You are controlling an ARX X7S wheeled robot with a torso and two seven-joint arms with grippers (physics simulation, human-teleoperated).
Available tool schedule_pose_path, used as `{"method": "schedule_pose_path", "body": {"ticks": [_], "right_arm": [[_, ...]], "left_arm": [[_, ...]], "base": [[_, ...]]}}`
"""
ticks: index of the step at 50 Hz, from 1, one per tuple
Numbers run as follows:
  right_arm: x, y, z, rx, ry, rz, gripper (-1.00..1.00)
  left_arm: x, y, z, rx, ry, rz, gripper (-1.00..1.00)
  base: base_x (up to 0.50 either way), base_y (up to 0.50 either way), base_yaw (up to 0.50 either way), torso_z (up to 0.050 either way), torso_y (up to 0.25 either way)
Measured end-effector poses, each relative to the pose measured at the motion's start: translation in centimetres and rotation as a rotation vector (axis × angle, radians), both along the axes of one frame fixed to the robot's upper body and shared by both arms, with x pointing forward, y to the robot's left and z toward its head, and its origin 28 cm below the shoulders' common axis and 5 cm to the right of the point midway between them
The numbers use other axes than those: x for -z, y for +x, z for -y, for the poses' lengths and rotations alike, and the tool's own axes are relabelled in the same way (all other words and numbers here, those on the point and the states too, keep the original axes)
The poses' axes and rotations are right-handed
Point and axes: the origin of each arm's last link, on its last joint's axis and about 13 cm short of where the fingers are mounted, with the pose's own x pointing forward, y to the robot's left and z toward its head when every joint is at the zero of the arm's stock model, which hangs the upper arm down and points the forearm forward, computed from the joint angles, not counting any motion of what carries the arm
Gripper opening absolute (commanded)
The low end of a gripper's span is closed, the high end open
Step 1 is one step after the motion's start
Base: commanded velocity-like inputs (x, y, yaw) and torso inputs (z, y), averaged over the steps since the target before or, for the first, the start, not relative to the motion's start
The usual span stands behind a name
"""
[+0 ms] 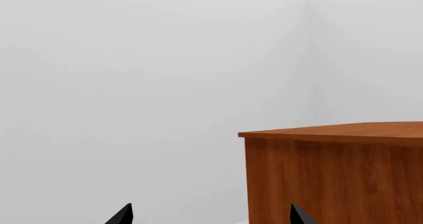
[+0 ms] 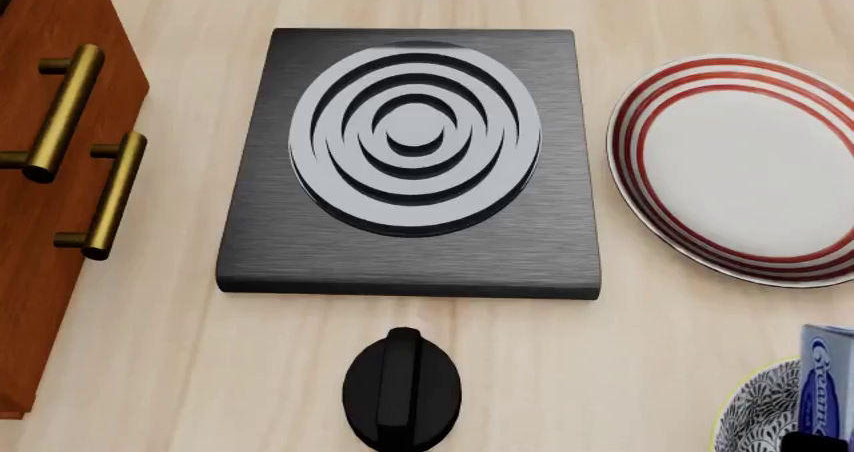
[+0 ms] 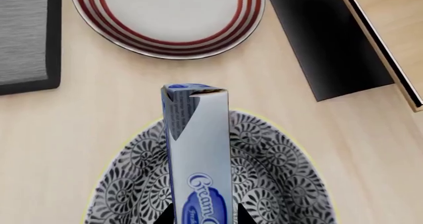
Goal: Pick up the cream cheese and put it in the bowl.
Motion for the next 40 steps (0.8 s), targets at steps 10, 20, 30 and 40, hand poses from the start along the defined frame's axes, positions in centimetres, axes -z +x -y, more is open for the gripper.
{"method": "schedule_pose_path", "body": {"ticks": [10, 20, 30, 40], "right_arm": [[0.3, 0.2, 0.0, -0.004, 0.001, -0.003, -1.0], [0.7, 0.3, 0.1, -0.005, 0.004, -0.01, -1.0], [1.0, 0.5, 0.1, -0.007, 0.001, -0.013, -1.0], [1.2, 0.6, 0.1, -0.008, 0.001, -0.013, -1.0]], "left_arm": [[0.0, 0.0, 0.0, -0.001, 0.003, -0.002, 1.0], [0.0, 0.0, 0.0, -0.001, 0.006, -0.003, 1.0], [0.0, 0.0, 0.0, 0.0, 0.006, -0.001, 1.0], [0.0, 0.0, 0.0, 0.001, 0.005, 0.001, 1.0]], "base": [[0.0, 0.0, 0.0, 0.0, 0.0], [0.0, 0.0, 0.0, 0.0, 0.001], [0.0, 0.0, 0.0, 0.001, 0.0], [0.0, 0.0, 0.0, 0.0, 0.001]]}}
